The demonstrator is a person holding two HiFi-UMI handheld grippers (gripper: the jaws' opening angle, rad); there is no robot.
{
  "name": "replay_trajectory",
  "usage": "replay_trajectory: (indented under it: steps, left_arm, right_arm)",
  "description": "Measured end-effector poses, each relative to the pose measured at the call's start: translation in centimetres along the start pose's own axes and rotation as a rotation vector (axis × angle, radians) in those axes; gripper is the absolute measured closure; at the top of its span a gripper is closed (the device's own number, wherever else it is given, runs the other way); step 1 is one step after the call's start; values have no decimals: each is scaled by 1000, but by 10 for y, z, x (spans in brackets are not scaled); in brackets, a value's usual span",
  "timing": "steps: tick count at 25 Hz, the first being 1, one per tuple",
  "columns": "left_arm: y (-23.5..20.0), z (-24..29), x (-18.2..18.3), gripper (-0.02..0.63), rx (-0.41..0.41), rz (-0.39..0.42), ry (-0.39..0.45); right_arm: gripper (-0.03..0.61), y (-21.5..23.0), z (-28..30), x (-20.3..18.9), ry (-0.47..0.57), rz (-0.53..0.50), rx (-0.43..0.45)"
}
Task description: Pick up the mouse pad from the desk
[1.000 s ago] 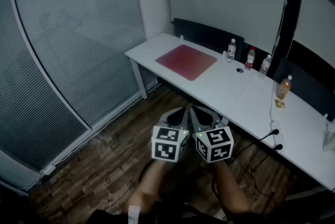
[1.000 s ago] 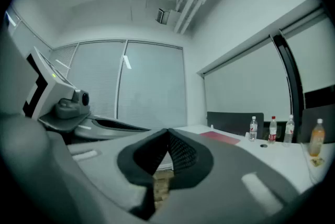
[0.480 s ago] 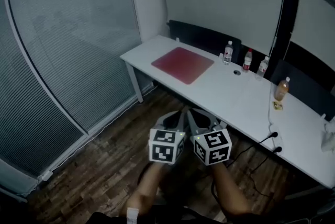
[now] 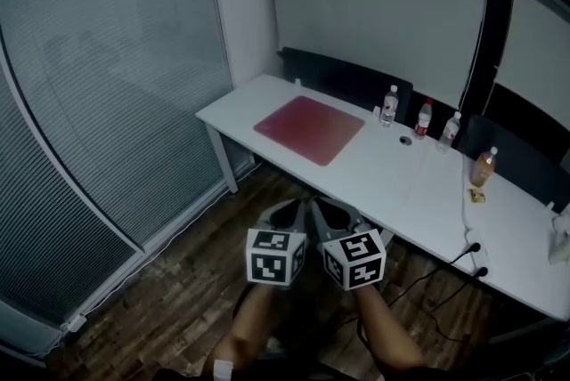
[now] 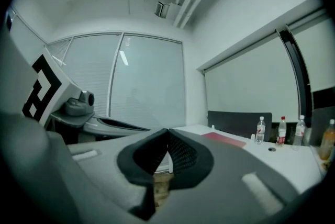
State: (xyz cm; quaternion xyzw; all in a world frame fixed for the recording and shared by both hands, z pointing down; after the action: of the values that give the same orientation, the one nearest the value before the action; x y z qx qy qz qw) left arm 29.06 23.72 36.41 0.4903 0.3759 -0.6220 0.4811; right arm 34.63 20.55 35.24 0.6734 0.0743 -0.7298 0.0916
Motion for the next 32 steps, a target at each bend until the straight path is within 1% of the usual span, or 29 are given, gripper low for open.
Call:
replay_trajectory:
  steps: [9,14,18,23,29,32]
  left_arm:
    - [-73,34,18,607,-56,16,14]
    - [-105,43,23,607,-90,27,16]
    - [-127,44,24,607,-87,20,23]
    - [-141,49,22,607,-88,12,12]
    - [-156,64,17,607,-76,15,6]
    - [-169,82,16,607,-56,16,7]
  right_arm:
    - [577,-8,82,13,-11,0,-42]
    - [577,-15,117,17,-14,-3,-70]
    - [577,-24,134,19,-16,-3,-79]
    - [577,-25,150,17,-27,-7,-75]
    - [577,-17,172,12,-27,3,-69]
    - [577,-7,190,10,-25,3,-60]
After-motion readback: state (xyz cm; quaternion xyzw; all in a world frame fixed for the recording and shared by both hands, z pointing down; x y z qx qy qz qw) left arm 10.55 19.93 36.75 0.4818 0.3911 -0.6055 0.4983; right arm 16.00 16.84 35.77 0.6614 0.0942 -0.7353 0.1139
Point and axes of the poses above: the fingertips, and each gripper's own axes: z forward along the fingers, y to its right, x out of its top, the point moved 3 cm from there along -z, backward along the fingers, and after that the axes turned 4 degrees about x, right-handed, at the moved point
